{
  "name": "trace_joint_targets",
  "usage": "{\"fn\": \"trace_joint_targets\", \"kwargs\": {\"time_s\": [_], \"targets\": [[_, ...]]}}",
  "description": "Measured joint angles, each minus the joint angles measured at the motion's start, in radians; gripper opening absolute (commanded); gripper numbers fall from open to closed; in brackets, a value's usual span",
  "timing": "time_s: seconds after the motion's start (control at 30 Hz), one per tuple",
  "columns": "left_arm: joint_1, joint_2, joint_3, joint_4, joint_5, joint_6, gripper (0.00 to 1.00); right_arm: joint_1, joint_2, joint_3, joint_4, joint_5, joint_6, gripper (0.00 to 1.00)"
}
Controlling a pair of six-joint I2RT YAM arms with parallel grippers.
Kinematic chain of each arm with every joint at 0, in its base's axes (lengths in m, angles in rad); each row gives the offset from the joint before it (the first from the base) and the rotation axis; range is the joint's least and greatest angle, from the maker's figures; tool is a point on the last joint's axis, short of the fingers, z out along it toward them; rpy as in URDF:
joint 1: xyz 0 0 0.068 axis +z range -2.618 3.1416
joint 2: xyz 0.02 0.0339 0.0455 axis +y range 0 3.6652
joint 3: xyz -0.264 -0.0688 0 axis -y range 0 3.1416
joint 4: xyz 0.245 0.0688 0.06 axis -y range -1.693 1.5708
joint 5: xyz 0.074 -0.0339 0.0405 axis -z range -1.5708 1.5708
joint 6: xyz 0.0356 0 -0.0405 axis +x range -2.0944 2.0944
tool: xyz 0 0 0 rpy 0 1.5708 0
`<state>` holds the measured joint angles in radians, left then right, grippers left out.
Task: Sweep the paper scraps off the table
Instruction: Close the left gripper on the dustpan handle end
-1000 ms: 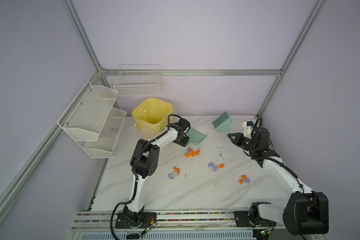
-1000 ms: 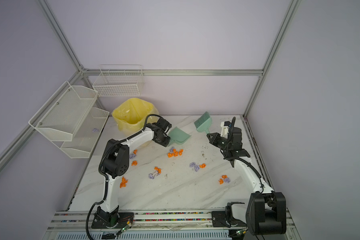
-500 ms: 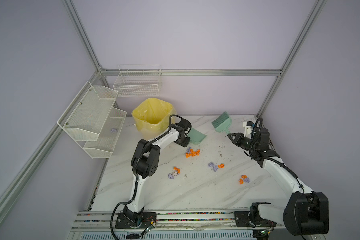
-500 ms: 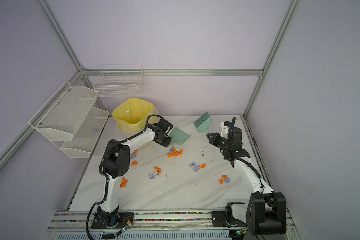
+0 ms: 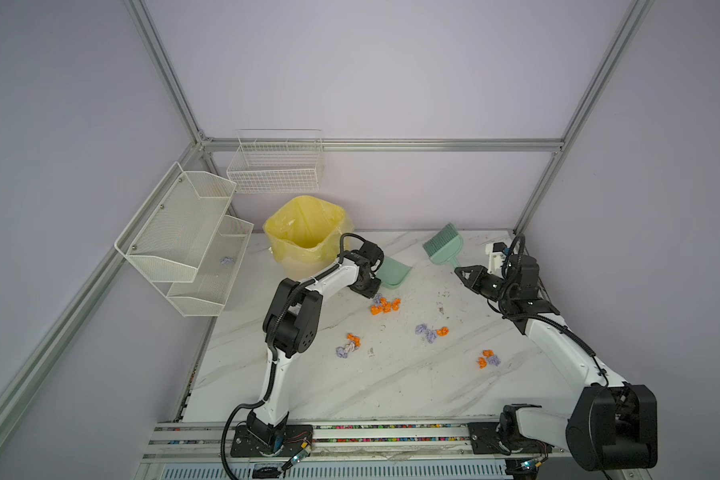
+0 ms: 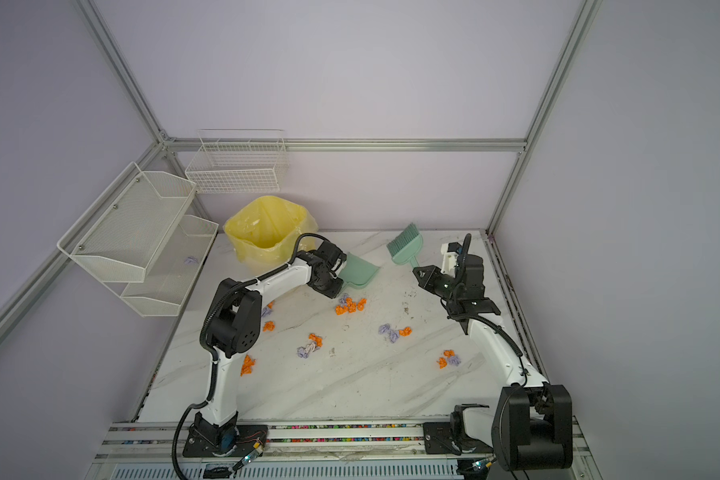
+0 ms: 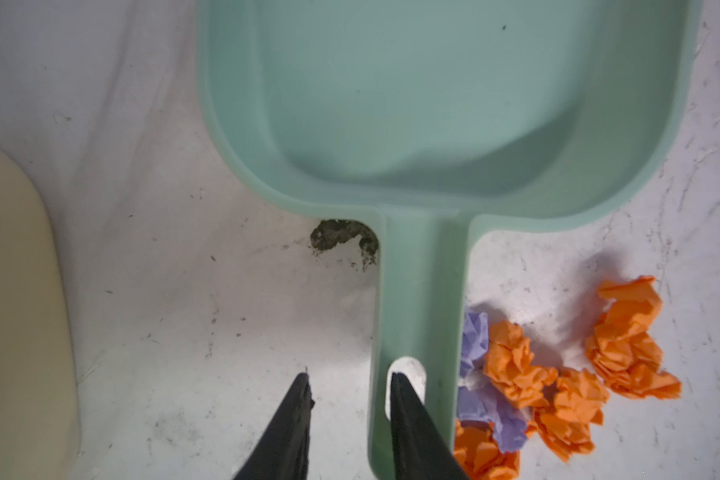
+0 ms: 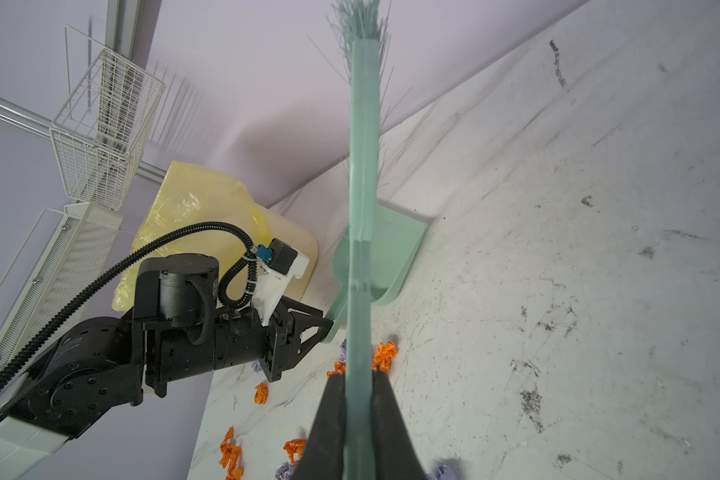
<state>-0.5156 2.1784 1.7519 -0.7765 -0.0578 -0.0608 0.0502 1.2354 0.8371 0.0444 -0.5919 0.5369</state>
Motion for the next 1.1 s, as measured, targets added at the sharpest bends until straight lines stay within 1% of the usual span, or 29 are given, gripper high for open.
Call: {"fn": "trace_joint_targets", "kwargs": {"time_s": [0.23, 0.5, 0.97, 1.1], "targets": [[-0.005, 0.000, 0.000, 0.001, 0.003, -0.008, 0.19, 0.000, 0.000, 0.000, 0.000, 0.000, 0.000, 0.00], [-0.005, 0.000, 0.000, 0.001, 0.017, -0.017, 0.15, 0.000, -0.005, 0.000, 0.000, 0.000, 0.000, 0.00], [-0.005, 0.000, 0.000, 0.000, 0.047, -0.051, 0.00, 0.000, -0.035, 0.000, 0.000, 0.000, 0.008, 0.00], [-0.005, 0.000, 0.000, -0.003, 0.050, -0.055, 0.00, 0.000, -0.041, 0.000, 0.000, 0.000, 0.011, 0.00]]}}
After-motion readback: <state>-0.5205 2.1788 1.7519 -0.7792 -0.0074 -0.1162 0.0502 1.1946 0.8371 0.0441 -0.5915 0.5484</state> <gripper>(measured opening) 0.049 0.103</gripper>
